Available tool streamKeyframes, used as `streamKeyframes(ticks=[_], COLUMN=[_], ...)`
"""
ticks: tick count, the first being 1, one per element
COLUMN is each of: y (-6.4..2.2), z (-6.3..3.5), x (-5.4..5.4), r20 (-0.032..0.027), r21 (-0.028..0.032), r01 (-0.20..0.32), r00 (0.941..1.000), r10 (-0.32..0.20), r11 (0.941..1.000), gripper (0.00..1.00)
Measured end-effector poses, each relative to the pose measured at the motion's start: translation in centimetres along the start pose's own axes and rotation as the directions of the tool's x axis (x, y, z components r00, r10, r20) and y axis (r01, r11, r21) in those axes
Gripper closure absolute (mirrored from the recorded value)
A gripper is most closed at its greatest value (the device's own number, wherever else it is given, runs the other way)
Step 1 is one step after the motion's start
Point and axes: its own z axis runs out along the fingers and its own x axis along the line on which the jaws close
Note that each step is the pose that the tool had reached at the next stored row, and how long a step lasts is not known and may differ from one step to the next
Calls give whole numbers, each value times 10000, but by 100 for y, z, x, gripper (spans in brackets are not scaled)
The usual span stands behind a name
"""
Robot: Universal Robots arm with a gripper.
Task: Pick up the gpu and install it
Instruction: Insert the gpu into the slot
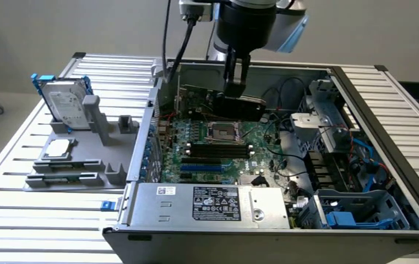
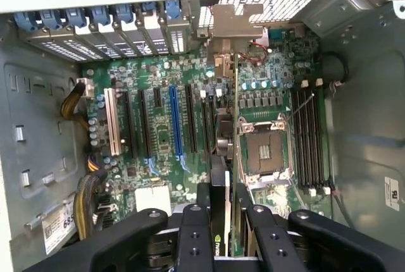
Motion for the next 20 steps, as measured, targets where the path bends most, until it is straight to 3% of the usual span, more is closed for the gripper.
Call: streamKeyframes(ticks=[4,9,20], y=[84,112,142], z=[68,144,201], x=[25,81,169], r20=[87,208,205], r21=[-18,-44,-101], r01=[154,418,825], r00=[9998,9989,9964], r10=[-154,-417,-823], r11=[9999,9991,9965], gripper=[74,74,74])
